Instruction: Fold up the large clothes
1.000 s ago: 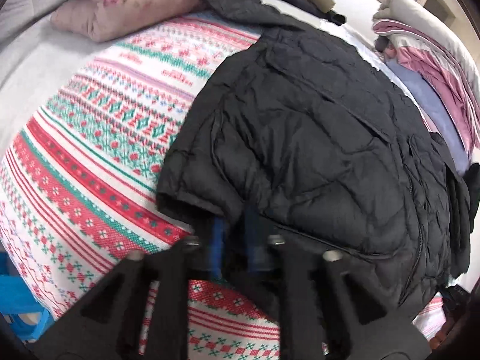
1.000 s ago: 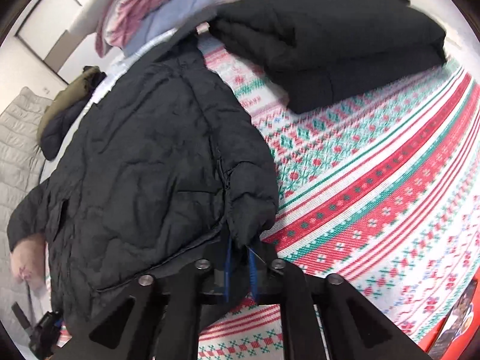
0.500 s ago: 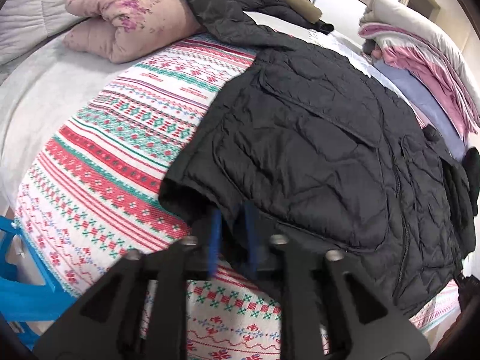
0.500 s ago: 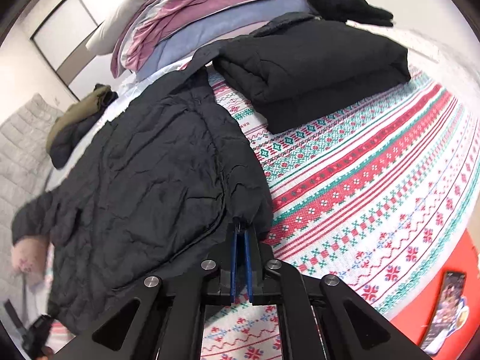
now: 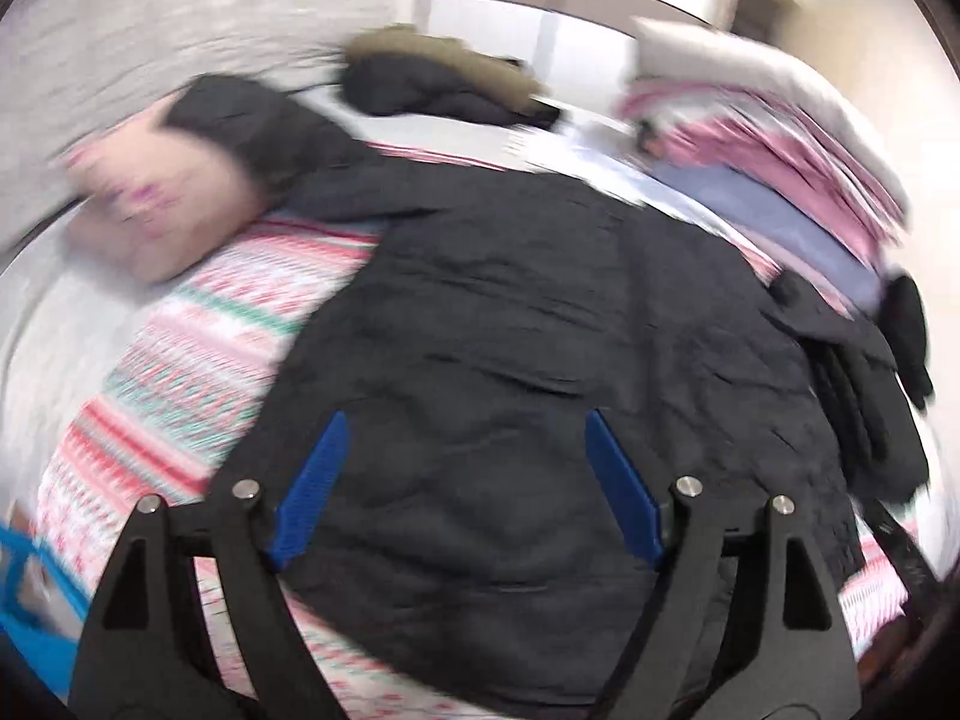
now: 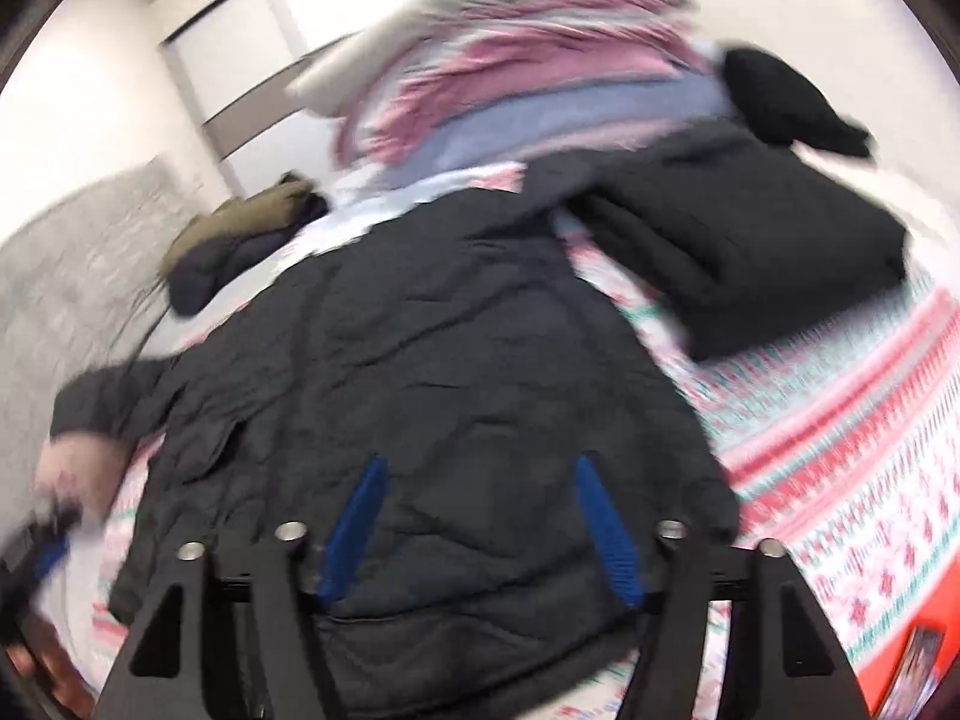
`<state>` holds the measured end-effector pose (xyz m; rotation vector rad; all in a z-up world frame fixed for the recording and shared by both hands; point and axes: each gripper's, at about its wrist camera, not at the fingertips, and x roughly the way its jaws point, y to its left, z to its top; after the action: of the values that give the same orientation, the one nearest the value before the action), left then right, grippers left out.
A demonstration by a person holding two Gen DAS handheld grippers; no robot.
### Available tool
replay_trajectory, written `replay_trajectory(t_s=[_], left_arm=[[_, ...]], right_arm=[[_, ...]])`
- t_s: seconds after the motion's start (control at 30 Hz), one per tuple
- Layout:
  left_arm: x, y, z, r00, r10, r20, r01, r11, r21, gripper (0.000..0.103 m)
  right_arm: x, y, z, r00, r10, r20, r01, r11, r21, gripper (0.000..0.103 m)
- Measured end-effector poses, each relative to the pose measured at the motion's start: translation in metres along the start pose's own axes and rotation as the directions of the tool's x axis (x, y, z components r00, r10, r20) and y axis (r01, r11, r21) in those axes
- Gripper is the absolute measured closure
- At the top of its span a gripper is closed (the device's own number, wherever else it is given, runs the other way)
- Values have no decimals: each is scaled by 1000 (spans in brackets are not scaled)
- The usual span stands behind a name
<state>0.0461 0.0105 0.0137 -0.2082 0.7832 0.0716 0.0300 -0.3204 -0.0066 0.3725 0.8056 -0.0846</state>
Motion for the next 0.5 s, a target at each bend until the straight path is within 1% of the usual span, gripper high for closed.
replay_trajectory(t_s=[0.03, 0.1, 0.17, 0.23, 0.27, 0.3, 0.33, 0.4, 0.43, 0.5], left_arm=[[3, -11, 2, 1000, -13, -22, 14, 999, 31, 21], [17, -41, 8, 995, -35, -89, 44, 994, 97, 21], [28, -61, 17, 993, -45, -107, 59, 990, 129, 21], [41, -74, 25, 993, -30, -115, 47, 988, 148, 21], [47, -78, 28, 994, -24, -108, 40, 988, 150, 21], [53, -81, 29, 995, -18, -94, 32, 988, 148, 21], [60, -81, 29, 998, -6, -68, 16, 989, 147, 21], [74, -75, 21, 999, 25, -38, -19, 989, 148, 21], [79, -73, 17, 999, 31, -37, -25, 989, 148, 21], [95, -64, 15, 997, 32, -71, -23, 991, 132, 21]], right_arm=[[3, 15, 0, 1000, 3, 5, -3, 998, -63, 25], [10, 37, -5, 1000, 18, -5, -19, 989, -150, 22], [20, 51, -9, 999, 19, -36, -26, 980, -199, 22], [31, 61, -10, 999, 1, -52, -13, 975, -221, 22], [33, 62, -11, 999, -10, -46, -1, 974, -228, 22], [34, 64, -11, 999, -22, -34, 14, 972, -233, 22], [36, 66, -9, 999, -50, -5, 48, 970, -239, 21], [39, 69, -7, 996, -85, 26, 89, 964, -252, 21], [41, 70, -6, 993, -108, 42, 115, 959, -257, 21], [43, 72, -7, 988, -137, 69, 151, 951, -269, 21]])
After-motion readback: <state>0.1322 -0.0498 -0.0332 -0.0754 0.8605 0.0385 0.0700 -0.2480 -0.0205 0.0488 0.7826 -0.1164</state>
